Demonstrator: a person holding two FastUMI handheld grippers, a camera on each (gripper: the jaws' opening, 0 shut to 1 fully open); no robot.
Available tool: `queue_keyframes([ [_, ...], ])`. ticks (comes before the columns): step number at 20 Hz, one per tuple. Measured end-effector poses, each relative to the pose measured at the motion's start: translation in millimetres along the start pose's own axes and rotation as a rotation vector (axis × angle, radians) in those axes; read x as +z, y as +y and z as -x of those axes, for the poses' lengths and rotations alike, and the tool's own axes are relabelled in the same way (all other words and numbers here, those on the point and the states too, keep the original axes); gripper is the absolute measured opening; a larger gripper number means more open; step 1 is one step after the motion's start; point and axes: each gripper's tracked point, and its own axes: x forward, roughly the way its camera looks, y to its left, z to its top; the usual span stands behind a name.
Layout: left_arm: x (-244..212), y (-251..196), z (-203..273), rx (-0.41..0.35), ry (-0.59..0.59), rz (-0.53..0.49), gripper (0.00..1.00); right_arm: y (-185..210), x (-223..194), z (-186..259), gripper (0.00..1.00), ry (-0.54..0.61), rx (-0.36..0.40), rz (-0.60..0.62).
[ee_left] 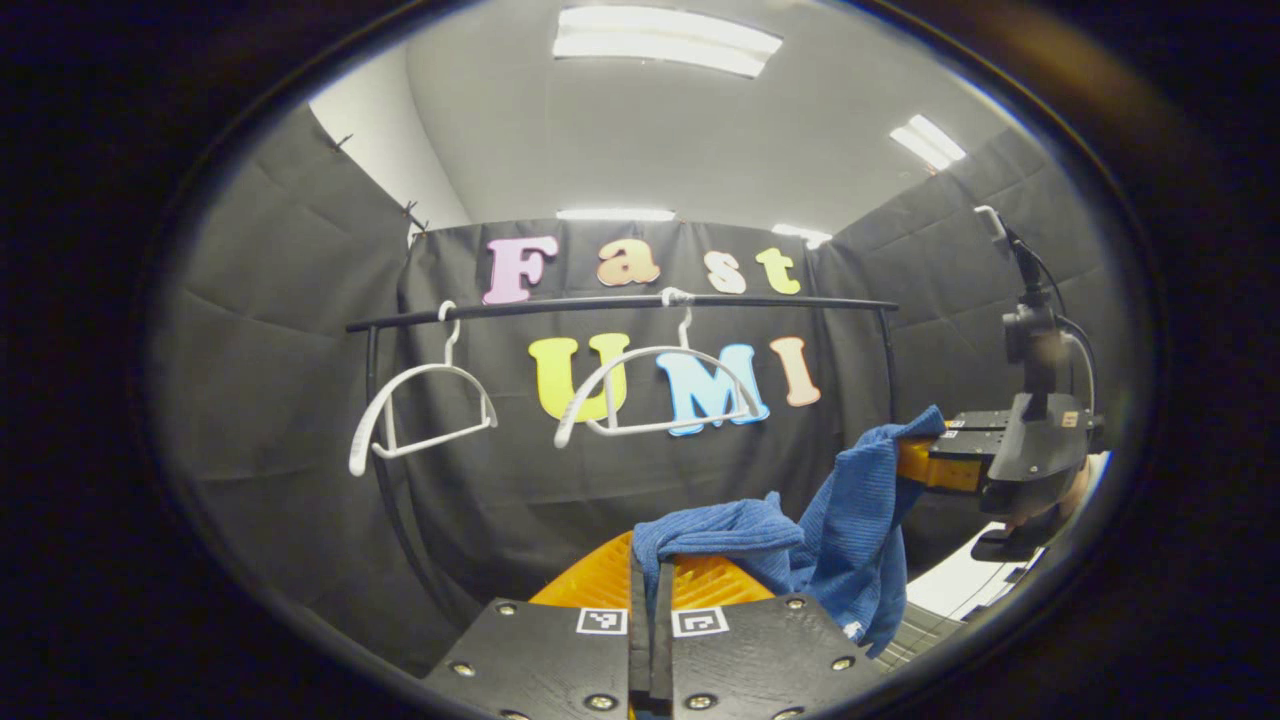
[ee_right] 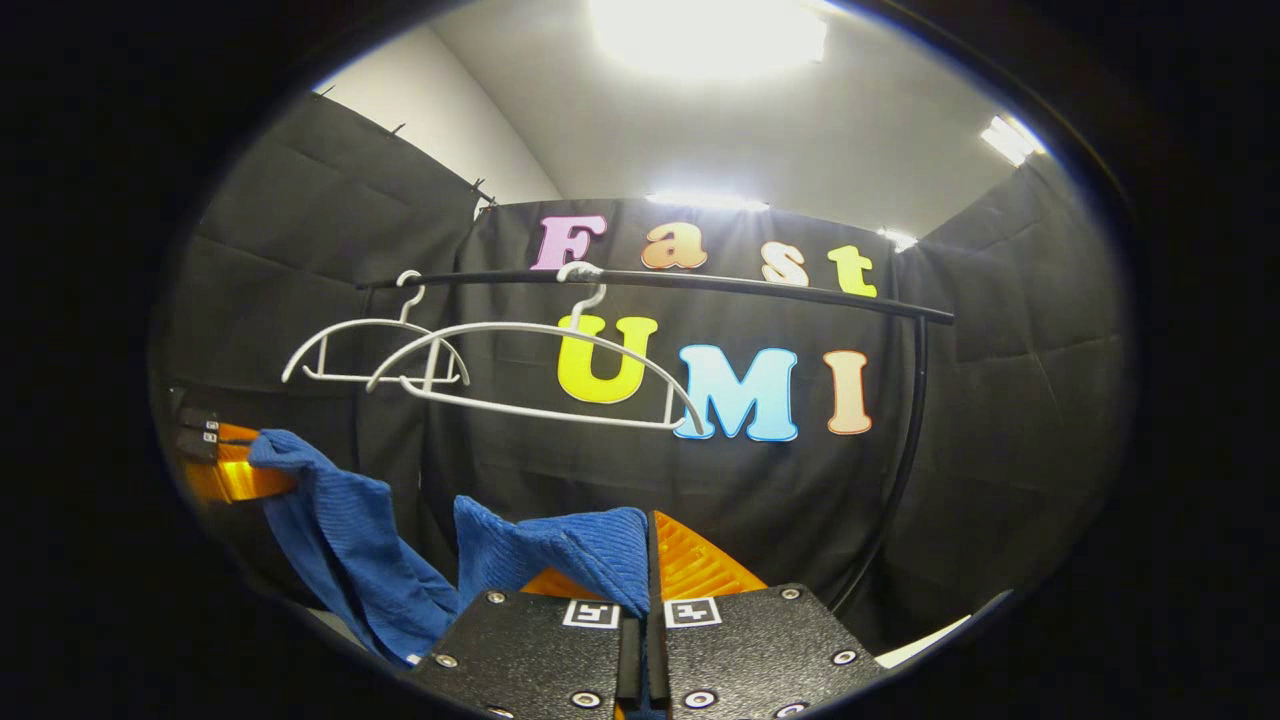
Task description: Grasp the clothes on the hanger with both hands and then place them into the laundry hamper below.
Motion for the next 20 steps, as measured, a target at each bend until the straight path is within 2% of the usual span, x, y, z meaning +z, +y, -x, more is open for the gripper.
queue_keyframes([
  [3,-8,-18,1,0.004,0.007,0.028,0.08,18,-10,10,0.03,0.023,0.053,-0.002],
  [7,-42,-41,2,0.037,0.065,0.042,0.08,32,-48,24,0.04,0.084,0.112,-0.029],
  [9,-68,-49,5,0.058,0.108,0.053,0.08,33,-72,33,0.04,0.117,0.114,-0.060],
  [10,-82,-53,6,0.059,0.131,0.060,0.01,35,-87,35,0.03,0.146,0.118,-0.079],
  [15,-142,-60,4,0.061,0.239,0.065,0.01,35,-161,45,0.04,0.303,0.126,-0.119],
  [20,-193,-66,7,0.080,0.333,0.067,0.01,34,-218,52,0.04,0.433,0.111,-0.137],
])
